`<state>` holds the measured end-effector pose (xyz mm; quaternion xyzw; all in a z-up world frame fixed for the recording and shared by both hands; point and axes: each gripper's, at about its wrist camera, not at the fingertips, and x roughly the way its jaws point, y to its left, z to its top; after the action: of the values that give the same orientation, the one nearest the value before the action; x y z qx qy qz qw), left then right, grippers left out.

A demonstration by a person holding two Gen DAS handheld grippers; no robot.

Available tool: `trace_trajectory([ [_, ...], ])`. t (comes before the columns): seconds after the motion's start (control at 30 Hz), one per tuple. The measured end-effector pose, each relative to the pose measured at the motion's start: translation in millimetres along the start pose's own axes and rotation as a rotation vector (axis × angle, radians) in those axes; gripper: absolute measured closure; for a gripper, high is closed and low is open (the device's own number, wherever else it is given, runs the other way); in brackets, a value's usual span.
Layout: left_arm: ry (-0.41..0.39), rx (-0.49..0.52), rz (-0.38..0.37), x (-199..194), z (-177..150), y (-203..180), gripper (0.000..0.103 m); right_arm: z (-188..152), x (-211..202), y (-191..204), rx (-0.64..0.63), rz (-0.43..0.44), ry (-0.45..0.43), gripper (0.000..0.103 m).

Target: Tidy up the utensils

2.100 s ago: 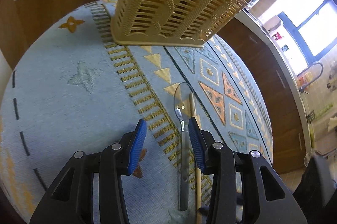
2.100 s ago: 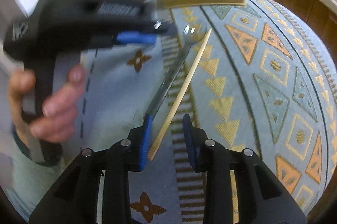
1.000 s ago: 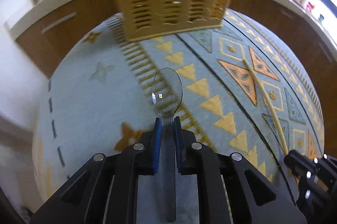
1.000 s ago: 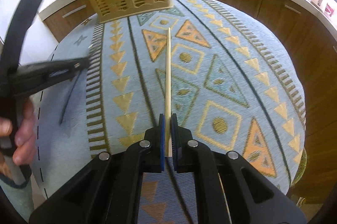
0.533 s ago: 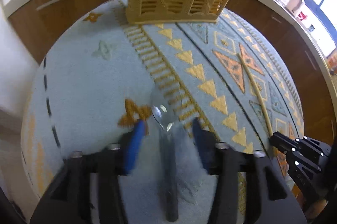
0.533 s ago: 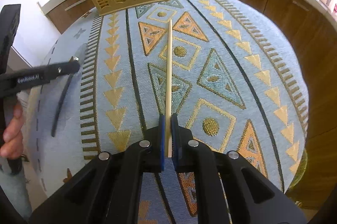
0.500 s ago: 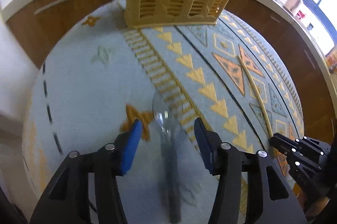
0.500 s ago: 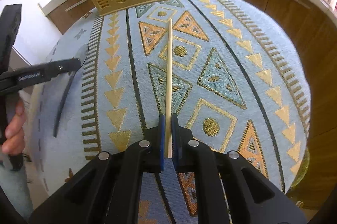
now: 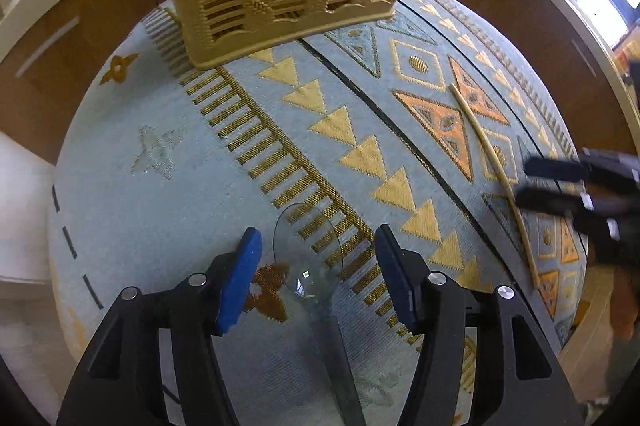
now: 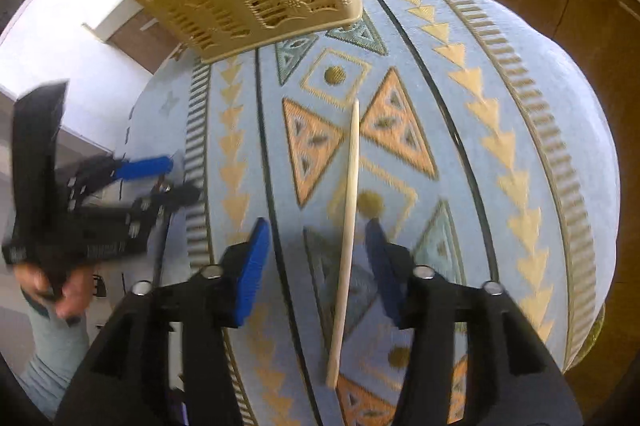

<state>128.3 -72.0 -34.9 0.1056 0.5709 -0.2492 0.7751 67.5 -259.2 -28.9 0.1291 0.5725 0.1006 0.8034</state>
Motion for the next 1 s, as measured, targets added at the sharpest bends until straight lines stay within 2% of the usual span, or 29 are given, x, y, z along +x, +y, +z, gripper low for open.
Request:
trace_trajectory([
  [0.03, 0.003, 0.001, -0.001, 1, 0, 1, 0.048, 7, 6, 0, 0.003, -0.002, 0.028, 0.074],
  [0.17, 0.032, 0.019, 0.02, 4, 5, -2, 0.053, 26, 24, 0, 0.017, -0.047, 0.12, 0.083],
  [0.33, 0.098, 0.083, 0.074, 9, 13, -12, 0.053, 33, 29, 18, -0.06, -0.141, 0.175, 0.084],
  [0.43, 0.107, 0.116, 0.109, 11, 14, -17, 0.055, 37, 31, 19, -0.063, -0.139, 0.207, 0.084],
  [0.57, 0.114, 0.121, 0.119, 12, 16, -19, 0.054, 45, 33, 18, -0.052, -0.12, 0.249, 0.084],
  [0.73, 0.121, 0.119, 0.122, 12, 19, -22, 0.057, 60, 36, 13, -0.071, -0.142, 0.262, 0.084],
  [0.83, 0.118, 0.104, 0.125, 12, 21, -26, 0.063, 58, 37, 20, -0.112, -0.204, 0.242, 0.096],
  [0.9, 0.11, 0.093, 0.133, 10, 19, -28, 0.071, 58, 37, 22, -0.129, -0.217, 0.225, 0.097],
  [1.0, 0.094, 0.091, 0.146, 10, 19, -33, 0.071, 58, 36, 23, -0.146, -0.22, 0.21, 0.097],
])
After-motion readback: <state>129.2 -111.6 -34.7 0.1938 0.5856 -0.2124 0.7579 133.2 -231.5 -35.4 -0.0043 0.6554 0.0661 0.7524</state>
